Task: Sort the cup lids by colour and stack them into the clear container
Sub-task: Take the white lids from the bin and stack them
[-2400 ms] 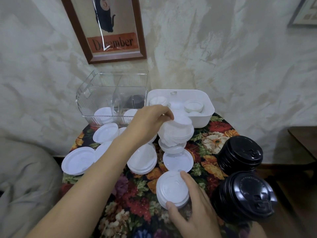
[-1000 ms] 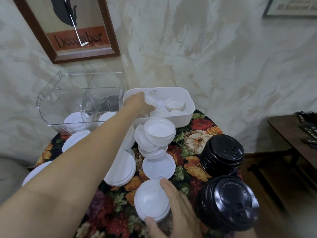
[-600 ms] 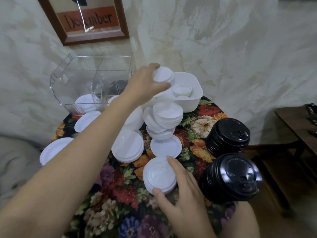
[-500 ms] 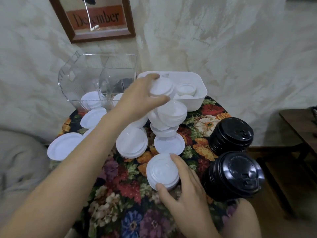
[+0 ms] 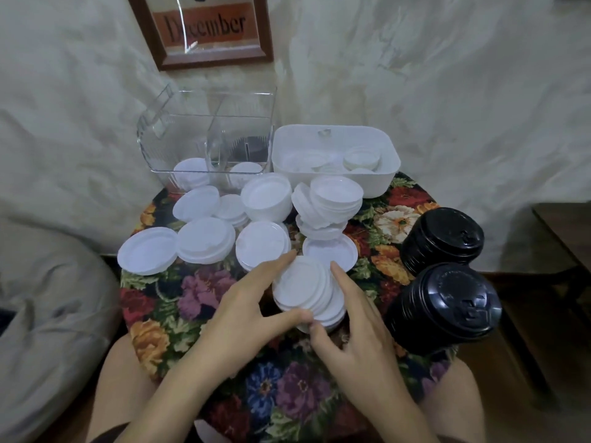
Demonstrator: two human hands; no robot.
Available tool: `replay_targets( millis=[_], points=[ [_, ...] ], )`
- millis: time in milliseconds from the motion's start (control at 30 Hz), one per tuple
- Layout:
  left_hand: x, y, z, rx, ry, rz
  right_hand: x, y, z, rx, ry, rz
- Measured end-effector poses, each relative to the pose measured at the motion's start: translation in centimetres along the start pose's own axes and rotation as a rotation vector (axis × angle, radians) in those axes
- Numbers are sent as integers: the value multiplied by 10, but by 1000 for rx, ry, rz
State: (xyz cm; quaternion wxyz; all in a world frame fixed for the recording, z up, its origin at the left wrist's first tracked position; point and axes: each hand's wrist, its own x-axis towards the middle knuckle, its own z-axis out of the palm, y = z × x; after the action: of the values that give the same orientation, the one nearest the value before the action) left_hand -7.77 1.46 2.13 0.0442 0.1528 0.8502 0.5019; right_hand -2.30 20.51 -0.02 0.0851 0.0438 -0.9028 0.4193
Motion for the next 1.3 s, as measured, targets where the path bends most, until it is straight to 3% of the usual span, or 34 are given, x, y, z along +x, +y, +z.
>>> replay_targets(
  millis=[367, 633, 967, 1133, 1300],
  points=[
    [12, 5, -1, -124, -150, 0, 1, 1, 1, 104, 24, 32],
    [1, -10, -3, -154, 70, -2, 0, 5, 1, 73, 8, 69],
    [-19, -31, -29, 103, 108, -6, 0, 4, 3, 51, -23, 114],
    [-21, -34, -37, 312, 64, 45, 0, 4, 2, 70, -32, 159],
    [-19, -30, -27, 424, 122, 117, 1, 6, 2, 76, -21, 140]
  ],
)
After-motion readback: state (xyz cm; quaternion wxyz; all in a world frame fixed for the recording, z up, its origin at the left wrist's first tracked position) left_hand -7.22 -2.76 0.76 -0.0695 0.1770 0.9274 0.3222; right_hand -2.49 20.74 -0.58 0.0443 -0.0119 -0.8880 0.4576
